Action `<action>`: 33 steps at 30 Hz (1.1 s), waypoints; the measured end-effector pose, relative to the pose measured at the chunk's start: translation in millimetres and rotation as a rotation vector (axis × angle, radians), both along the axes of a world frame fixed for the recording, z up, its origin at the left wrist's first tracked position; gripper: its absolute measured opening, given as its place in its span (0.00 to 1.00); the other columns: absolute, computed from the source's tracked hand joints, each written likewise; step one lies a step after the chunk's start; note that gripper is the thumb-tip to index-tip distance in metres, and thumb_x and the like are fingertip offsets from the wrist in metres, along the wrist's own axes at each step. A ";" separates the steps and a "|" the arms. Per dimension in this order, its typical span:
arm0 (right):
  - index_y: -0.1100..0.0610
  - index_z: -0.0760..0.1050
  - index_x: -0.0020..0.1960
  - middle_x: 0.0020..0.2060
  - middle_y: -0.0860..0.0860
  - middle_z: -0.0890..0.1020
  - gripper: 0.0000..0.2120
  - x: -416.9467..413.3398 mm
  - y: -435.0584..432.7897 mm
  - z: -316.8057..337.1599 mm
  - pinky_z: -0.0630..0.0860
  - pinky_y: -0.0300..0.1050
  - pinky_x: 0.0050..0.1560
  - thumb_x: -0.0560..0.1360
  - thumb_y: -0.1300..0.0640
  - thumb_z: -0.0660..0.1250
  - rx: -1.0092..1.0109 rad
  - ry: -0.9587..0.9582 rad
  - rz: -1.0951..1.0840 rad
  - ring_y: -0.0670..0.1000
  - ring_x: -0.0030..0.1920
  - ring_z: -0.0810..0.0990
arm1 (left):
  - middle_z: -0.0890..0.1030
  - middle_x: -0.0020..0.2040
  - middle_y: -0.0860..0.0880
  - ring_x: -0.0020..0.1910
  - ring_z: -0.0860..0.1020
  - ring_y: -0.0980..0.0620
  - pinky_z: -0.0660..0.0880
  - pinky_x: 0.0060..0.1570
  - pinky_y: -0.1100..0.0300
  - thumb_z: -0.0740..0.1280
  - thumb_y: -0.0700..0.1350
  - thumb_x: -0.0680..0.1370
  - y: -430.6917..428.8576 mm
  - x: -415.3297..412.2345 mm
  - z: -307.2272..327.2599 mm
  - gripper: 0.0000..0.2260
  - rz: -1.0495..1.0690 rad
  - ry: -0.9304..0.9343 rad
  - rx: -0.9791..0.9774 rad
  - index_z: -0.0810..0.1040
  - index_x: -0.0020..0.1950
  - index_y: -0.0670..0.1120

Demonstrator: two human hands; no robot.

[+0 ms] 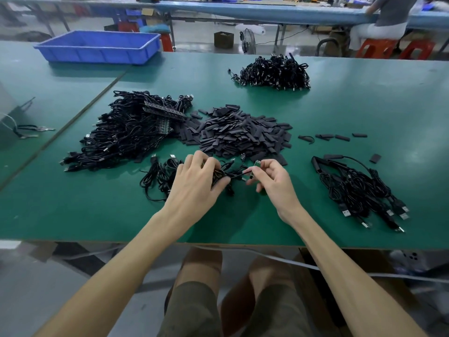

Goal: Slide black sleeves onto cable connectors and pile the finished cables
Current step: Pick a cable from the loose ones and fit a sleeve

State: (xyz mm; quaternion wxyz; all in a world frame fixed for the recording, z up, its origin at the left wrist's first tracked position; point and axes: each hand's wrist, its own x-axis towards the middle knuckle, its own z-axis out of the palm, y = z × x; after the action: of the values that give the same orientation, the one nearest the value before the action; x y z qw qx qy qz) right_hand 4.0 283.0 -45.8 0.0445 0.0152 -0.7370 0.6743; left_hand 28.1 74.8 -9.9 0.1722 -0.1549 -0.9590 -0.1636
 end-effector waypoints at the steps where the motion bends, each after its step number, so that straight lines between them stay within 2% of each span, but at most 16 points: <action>1: 0.61 0.70 0.55 0.51 0.55 0.87 0.05 0.9 -0.5 0.8 0.74 0.39 0.35 0.84 0.60 0.65 -0.002 0.000 0.015 0.48 0.39 0.85 | 0.73 0.62 0.48 0.63 0.71 0.46 0.68 0.63 0.50 0.65 0.55 0.82 1.1 -3.0 1.4 0.17 0.002 0.009 0.020 0.76 0.65 0.46; 3: 0.60 0.68 0.53 0.48 0.55 0.88 0.05 2.2 -0.9 1.7 0.74 0.40 0.35 0.84 0.61 0.64 -0.002 0.003 0.034 0.49 0.37 0.86 | 0.73 0.68 0.49 0.68 0.69 0.45 0.64 0.67 0.49 0.65 0.54 0.82 3.4 -12.6 4.3 0.19 -0.008 -0.041 0.002 0.74 0.71 0.49; 5: 0.60 0.67 0.53 0.44 0.55 0.88 0.05 3.3 -0.7 2.9 0.74 0.39 0.35 0.84 0.62 0.64 -0.008 0.008 0.042 0.49 0.35 0.85 | 0.72 0.72 0.49 0.72 0.67 0.45 0.61 0.70 0.47 0.65 0.55 0.82 6.0 -25.2 9.5 0.22 -0.020 -0.203 -0.011 0.70 0.75 0.52; 8: 0.59 0.67 0.53 0.45 0.53 0.89 0.06 4.3 -0.6 4.6 0.74 0.40 0.35 0.84 0.63 0.65 -0.033 0.028 0.045 0.53 0.39 0.87 | 0.73 0.69 0.47 0.71 0.67 0.42 0.60 0.70 0.44 0.68 0.62 0.78 8.9 -41.7 20.0 0.26 0.004 -0.395 -0.154 0.70 0.74 0.56; 12: 0.58 0.68 0.52 0.47 0.53 0.89 0.06 4.7 -0.4 4.6 0.74 0.39 0.35 0.83 0.63 0.66 -0.043 0.045 0.030 0.55 0.41 0.87 | 0.77 0.57 0.47 0.62 0.72 0.42 0.68 0.59 0.46 0.69 0.58 0.78 8.6 -45.5 26.0 0.18 -0.003 -0.270 -0.197 0.77 0.66 0.54; 14: 0.58 0.69 0.52 0.46 0.55 0.88 0.06 3.7 0.2 3.7 0.74 0.40 0.36 0.83 0.63 0.66 -0.060 0.045 0.003 0.54 0.40 0.86 | 0.77 0.52 0.49 0.56 0.74 0.44 0.72 0.54 0.49 0.67 0.56 0.80 7.0 -41.7 24.6 0.12 -0.021 -0.223 -0.141 0.80 0.60 0.53; 16: 0.58 0.70 0.52 0.45 0.58 0.88 0.06 2.4 0.8 2.4 0.73 0.41 0.36 0.83 0.63 0.67 -0.070 0.045 -0.015 0.54 0.39 0.85 | 0.77 0.49 0.49 0.50 0.76 0.46 0.75 0.49 0.49 0.63 0.53 0.83 4.7 -38.5 20.6 0.10 -0.012 -0.227 -0.059 0.80 0.56 0.50; 18: 0.58 0.71 0.52 0.44 0.58 0.87 0.05 1.7 1.2 0.8 0.74 0.40 0.36 0.83 0.63 0.67 -0.065 0.049 -0.010 0.53 0.38 0.85 | 0.78 0.46 0.48 0.43 0.76 0.48 0.74 0.42 0.50 0.58 0.49 0.85 1.0 -37.6 14.9 0.11 0.075 -0.207 0.031 0.76 0.52 0.45; 20: 0.57 0.71 0.52 0.44 0.57 0.88 0.05 0.9 1.4 -0.6 0.74 0.39 0.35 0.83 0.63 0.67 -0.065 0.054 -0.001 0.52 0.37 0.85 | 0.77 0.42 0.48 0.38 0.74 0.50 0.68 0.35 0.53 0.55 0.48 0.86 -3.7 -37.7 10.4 0.12 0.175 -0.190 0.104 0.72 0.49 0.44; 23: 0.57 0.71 0.52 0.45 0.55 0.88 0.04 -0.9 2.8 -0.8 0.74 0.39 0.35 0.83 0.63 0.66 -0.106 0.047 -0.013 0.52 0.37 0.85 | 0.75 0.41 0.50 0.36 0.73 0.52 0.63 0.31 0.57 0.55 0.48 0.86 -8.3 -35.6 11.5 0.12 0.235 -0.192 0.126 0.71 0.49 0.44; 25: 0.57 0.71 0.53 0.45 0.54 0.88 0.04 -1.9 5.0 -0.4 0.74 0.39 0.35 0.83 0.63 0.66 -0.175 0.032 -0.047 0.51 0.36 0.84 | 0.76 0.43 0.48 0.38 0.75 0.49 0.68 0.34 0.54 0.55 0.48 0.86 -8.6 -34.4 13.3 0.11 0.233 -0.181 0.085 0.72 0.51 0.43; 28: 0.60 0.71 0.54 0.44 0.55 0.87 0.03 -1.8 7.9 0.3 0.74 0.39 0.36 0.84 0.65 0.64 -0.289 0.014 -0.089 0.51 0.36 0.83 | 0.78 0.51 0.44 0.48 0.78 0.44 0.76 0.48 0.47 0.57 0.48 0.86 -5.2 -30.9 14.6 0.11 0.209 -0.155 0.062 0.73 0.57 0.41; 31: 0.61 0.72 0.55 0.44 0.56 0.85 0.02 -1.0 9.4 1.1 0.74 0.41 0.37 0.84 0.65 0.64 -0.358 0.000 -0.120 0.50 0.35 0.82 | 0.75 0.64 0.43 0.61 0.75 0.44 0.74 0.63 0.48 0.62 0.52 0.84 3.9 -21.8 12.4 0.19 0.014 -0.027 0.024 0.71 0.69 0.40; 33: 0.60 0.73 0.55 0.42 0.55 0.84 0.01 -0.5 9.2 2.2 0.75 0.41 0.38 0.84 0.64 0.64 -0.377 -0.009 -0.131 0.49 0.35 0.81 | 0.73 0.67 0.45 0.66 0.72 0.46 0.68 0.70 0.50 0.64 0.56 0.82 9.8 -15.0 7.0 0.23 -0.183 0.006 -0.111 0.70 0.72 0.44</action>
State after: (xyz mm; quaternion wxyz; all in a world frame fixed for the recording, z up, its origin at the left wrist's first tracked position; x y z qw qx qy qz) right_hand 3.5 292.2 -43.6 0.0869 -0.0445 -0.5975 0.7959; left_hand 13.1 84.6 -2.8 0.1503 -0.2515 -0.9479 -0.1247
